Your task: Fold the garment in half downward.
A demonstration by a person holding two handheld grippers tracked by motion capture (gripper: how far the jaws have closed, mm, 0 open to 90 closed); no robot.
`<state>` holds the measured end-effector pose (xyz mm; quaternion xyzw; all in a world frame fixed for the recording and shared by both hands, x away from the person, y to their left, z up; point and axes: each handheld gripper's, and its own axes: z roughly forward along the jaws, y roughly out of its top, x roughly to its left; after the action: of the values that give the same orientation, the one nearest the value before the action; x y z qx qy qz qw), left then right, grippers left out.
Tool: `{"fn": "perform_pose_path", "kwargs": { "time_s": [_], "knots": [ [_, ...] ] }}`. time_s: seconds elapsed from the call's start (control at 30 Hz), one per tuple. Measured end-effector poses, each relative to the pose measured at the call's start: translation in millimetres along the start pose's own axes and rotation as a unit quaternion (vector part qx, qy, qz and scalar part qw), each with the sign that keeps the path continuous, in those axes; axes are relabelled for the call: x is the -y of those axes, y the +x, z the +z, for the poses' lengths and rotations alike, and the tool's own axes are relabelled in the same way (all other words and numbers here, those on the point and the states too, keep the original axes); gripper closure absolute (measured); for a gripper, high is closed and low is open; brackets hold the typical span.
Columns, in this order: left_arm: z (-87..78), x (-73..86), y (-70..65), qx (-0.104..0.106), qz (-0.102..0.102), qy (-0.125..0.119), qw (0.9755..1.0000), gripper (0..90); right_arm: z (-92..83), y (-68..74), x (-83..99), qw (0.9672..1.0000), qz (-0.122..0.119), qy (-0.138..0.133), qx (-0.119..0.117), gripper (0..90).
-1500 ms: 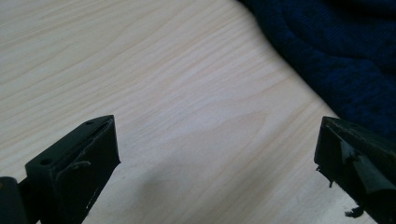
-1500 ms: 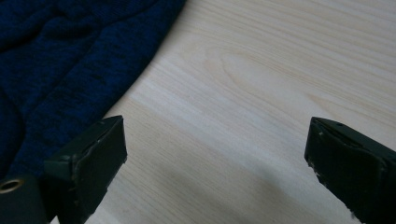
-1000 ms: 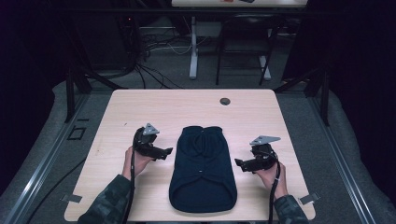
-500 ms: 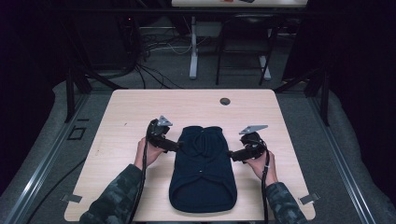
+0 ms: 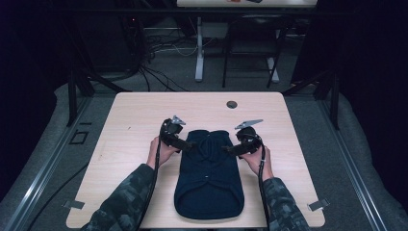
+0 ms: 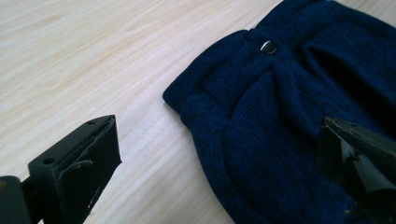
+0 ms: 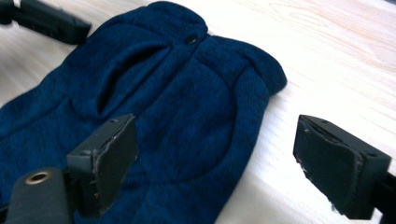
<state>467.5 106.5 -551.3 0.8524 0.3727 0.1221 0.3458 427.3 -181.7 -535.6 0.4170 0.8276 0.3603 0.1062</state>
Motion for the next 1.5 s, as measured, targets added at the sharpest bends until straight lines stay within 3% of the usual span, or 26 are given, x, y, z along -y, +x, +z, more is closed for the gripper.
{"fn": "perform_pose_path", "kwargs": {
  "time_s": [0.5,0.7,0.93,1.2,1.5],
  "knots": [
    [25.7,-6.8,6.8,-0.003,-0.019,0.022,0.9996,6.2,37.6,-17.7,-11.0,0.9991,0.038,0.015,0.009,24.9],
    [33.2,-8.5,3.3,-0.001,-0.005,0.034,0.9994,14.5,48.4,-21.4,-12.0,0.9982,0.056,0.022,0.001,35.2],
    [34.6,-8.8,2.2,0.012,0.003,0.038,0.9992,24.3,54.3,-17.4,-13.2,0.9983,0.04,0.042,0.008,46.1],
    [34.2,-8.9,-0.8,0.015,0.008,0.037,0.9992,32.1,54.6,-14.8,-12.3,0.9986,0.031,0.041,0.011,54.3],
    [32.7,-9.8,-3.8,0.029,0.019,0.037,0.9987,48.9,53.7,-13.4,-10.3,0.9988,0.033,0.036,0.003,64.4]
  ]
}}
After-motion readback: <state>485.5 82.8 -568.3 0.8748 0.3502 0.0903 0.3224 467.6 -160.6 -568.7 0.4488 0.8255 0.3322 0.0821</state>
